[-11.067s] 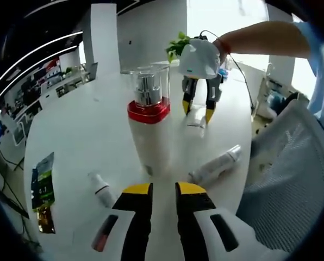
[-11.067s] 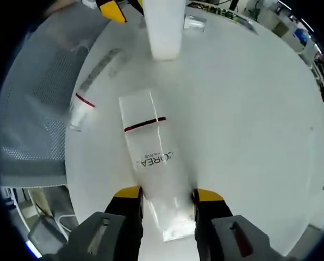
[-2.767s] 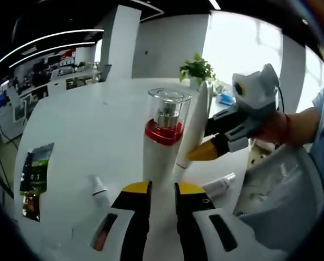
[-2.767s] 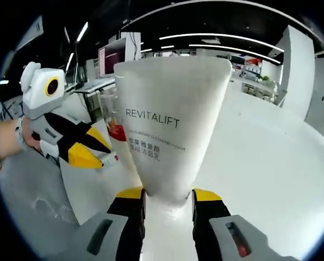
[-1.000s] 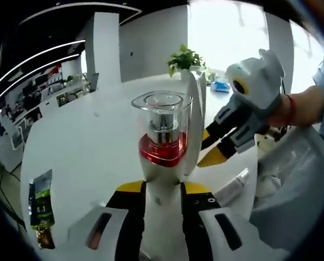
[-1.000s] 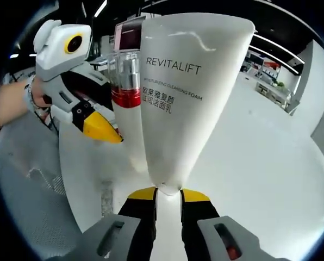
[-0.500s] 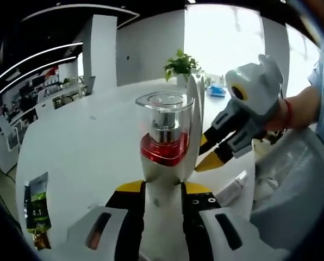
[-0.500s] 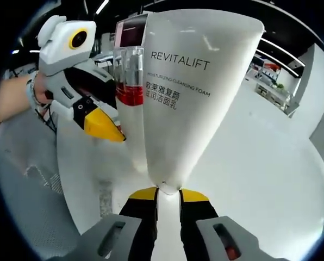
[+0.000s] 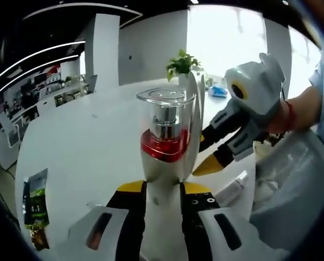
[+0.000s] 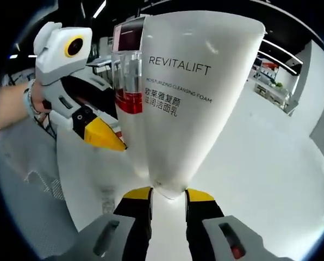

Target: Arrange the skincare products in the storage area until every visible bottle or jar stands upright without overlapping.

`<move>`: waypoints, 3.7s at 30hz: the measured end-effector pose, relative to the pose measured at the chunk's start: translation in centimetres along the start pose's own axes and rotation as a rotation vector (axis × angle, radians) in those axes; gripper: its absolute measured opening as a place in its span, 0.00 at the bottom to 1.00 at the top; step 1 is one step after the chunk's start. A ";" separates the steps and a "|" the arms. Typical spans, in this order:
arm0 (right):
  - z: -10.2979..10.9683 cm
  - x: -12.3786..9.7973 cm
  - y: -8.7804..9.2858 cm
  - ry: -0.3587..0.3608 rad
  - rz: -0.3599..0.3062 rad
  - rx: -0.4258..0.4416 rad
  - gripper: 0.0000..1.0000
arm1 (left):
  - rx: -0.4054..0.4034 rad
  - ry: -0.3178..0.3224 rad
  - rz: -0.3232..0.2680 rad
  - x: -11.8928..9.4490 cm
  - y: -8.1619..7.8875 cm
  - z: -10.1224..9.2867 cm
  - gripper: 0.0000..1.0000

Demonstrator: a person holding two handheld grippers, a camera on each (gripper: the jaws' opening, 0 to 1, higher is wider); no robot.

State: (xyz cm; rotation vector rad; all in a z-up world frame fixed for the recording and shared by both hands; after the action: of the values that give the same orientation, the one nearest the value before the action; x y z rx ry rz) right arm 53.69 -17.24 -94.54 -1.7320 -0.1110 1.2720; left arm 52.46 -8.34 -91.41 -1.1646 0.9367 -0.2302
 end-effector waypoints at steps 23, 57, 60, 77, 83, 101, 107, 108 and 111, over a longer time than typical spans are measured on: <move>-0.3 -2.0 0.4 -0.014 0.022 0.059 0.20 | 0.012 0.009 0.054 -2.2 0.5 -0.6 0.22; 6.0 -2.5 5.1 -0.227 0.249 -0.120 0.20 | 0.017 0.142 0.140 -3.1 2.1 -6.2 0.25; 6.1 -2.4 5.3 -0.223 0.260 -0.147 0.18 | 0.020 0.141 0.143 -3.1 2.1 -6.2 0.25; 7.2 -2.6 5.3 -0.277 0.267 -0.203 0.14 | 0.113 0.179 0.188 -3.0 2.9 -7.2 0.28; 9.5 -3.1 5.3 -0.370 0.237 -0.384 0.14 | 0.214 0.251 0.218 -2.9 3.6 -8.7 0.29; 11.9 -3.9 5.5 -0.480 0.239 -0.442 0.14 | 0.472 0.371 0.334 -2.4 6.2 -12.1 0.23; 12.2 -4.0 5.4 -0.481 0.223 -0.506 0.14 | 0.518 0.362 0.335 -2.4 6.1 -12.0 0.27; 12.2 -4.0 5.2 -0.482 0.218 -0.499 0.14 | 0.508 0.360 0.340 -2.5 5.9 -11.8 0.26; 11.6 -3.9 3.9 -0.460 0.138 -0.447 0.16 | 0.451 0.337 0.325 -2.7 5.4 -11.2 0.26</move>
State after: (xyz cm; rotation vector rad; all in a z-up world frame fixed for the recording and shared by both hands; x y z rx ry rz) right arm 41.16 -14.26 -94.73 -1.7988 -0.5898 1.8383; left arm 41.06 -12.08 -95.59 -0.5558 1.2760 -0.3590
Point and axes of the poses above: the point that each gripper's makers call its tool centre point, and the gripper's own axes: x roughly forward along the fingers, z roughly to its left, y roughly out of its underside, the point moved 2 cm from there along -x, roughly backward along the fingers, and after that the axes turned 8 degrees about x, right-handed, at the moved point
